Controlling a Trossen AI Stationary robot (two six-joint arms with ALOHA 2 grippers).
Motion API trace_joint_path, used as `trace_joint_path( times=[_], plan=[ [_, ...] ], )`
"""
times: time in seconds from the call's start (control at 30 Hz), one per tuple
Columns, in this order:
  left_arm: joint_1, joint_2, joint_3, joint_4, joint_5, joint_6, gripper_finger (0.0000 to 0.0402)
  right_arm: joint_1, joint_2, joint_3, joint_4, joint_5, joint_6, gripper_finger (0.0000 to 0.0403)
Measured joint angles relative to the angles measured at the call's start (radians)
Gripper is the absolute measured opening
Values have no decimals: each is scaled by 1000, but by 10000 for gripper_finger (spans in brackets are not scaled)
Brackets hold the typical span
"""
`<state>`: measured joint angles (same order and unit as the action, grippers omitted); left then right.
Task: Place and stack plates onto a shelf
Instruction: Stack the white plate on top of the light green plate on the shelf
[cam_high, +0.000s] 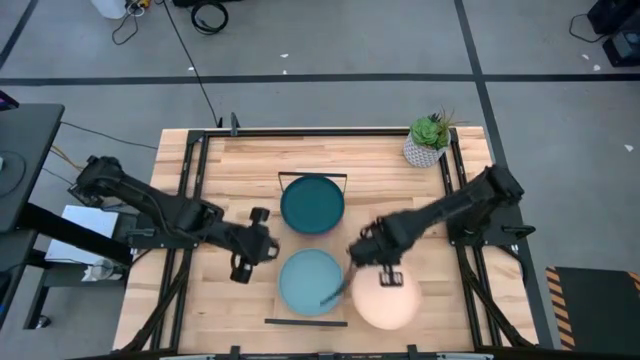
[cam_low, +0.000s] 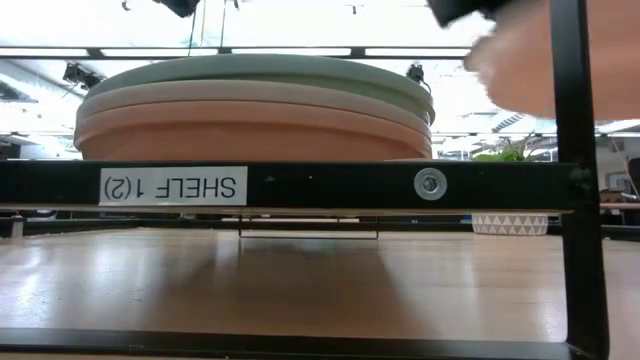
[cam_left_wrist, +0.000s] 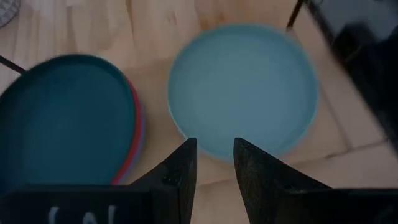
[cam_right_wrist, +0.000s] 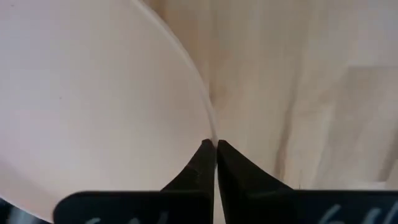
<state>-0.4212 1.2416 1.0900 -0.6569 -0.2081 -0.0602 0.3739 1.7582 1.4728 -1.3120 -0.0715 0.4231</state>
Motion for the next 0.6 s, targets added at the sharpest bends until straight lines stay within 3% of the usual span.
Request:
trace_joint_path(
  times=[0.27,0.6],
  plan=[
    [-87,-51,-122,11,-73,-49,114,-128,21,244,-45,102,102,9],
    [-177,-275,-276,137,-191,-143,114,-171,122,341,66,101,61,9]
  ],
)
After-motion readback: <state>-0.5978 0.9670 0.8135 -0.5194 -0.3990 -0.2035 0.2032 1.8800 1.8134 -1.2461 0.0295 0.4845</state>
